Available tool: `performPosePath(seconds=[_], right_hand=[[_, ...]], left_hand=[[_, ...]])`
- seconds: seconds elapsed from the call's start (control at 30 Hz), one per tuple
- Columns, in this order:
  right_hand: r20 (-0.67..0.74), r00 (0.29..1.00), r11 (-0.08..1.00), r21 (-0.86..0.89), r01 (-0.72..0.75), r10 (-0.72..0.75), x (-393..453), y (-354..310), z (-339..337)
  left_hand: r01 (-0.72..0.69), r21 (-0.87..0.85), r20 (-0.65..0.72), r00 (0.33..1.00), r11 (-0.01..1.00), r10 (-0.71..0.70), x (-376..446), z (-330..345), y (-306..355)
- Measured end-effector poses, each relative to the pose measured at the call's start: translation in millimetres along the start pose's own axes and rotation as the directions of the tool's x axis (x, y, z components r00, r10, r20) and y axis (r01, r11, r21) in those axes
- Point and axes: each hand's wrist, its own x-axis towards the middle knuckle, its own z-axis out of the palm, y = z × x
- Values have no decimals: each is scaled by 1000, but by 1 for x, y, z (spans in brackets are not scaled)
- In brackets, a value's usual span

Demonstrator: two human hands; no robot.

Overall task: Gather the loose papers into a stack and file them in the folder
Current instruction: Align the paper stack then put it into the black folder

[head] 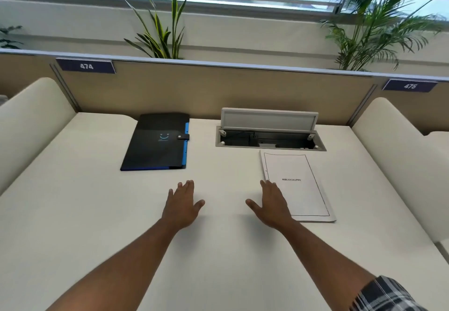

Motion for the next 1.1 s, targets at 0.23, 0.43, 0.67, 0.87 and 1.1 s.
performPosePath(seconds=[0.23,0.43,0.67,0.87,1.1], right_hand=[[32,999,1000,23,3,-4,37,-90,31],[49,999,998,62,-20,17,76,-155,58],[80,996,994,95,-51,43,127,-210,88],[35,994,990,100,-103,100,171,-237,104],[-21,983,966,188,-175,182,218,-259,110]], left_hand=[[40,62,-19,999,997,-39,24,-36,-89],[72,88,-57,996,994,-67,58,-56,-160],[100,57,-173,981,993,-89,107,-77,-219],[132,-147,-200,967,980,-160,154,-86,-242],[190,-209,-240,941,959,-239,196,-93,-240]])
